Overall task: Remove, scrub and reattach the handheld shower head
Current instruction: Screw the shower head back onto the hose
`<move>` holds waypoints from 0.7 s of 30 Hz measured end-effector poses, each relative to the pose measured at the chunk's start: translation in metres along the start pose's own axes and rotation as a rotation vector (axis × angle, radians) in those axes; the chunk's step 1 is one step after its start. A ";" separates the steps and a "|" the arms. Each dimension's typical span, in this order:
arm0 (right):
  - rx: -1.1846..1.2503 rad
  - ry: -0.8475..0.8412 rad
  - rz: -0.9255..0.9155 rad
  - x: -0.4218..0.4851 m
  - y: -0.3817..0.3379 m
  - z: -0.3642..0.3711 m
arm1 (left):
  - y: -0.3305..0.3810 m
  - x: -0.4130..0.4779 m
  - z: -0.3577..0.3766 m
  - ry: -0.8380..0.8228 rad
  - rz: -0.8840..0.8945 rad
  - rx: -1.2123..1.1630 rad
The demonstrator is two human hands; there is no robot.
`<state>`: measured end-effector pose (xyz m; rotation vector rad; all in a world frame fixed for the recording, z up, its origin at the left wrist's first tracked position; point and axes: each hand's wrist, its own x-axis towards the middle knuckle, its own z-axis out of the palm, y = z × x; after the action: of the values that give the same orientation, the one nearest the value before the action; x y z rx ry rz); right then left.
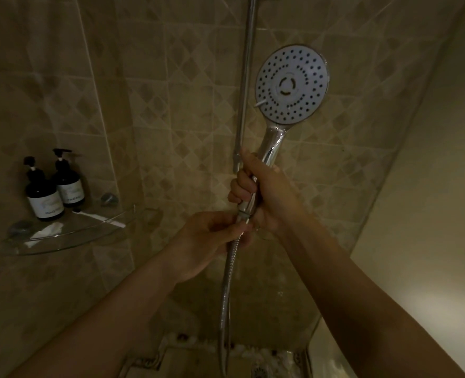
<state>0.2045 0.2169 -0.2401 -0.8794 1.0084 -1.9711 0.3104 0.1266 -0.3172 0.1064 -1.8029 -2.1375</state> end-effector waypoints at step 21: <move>-0.059 -0.128 0.083 -0.006 0.000 -0.004 | -0.001 -0.003 0.006 -0.060 -0.090 -0.071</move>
<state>0.2037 0.2229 -0.2436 -0.9675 1.0164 -1.8007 0.3111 0.1337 -0.3177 0.1097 -1.7839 -2.2879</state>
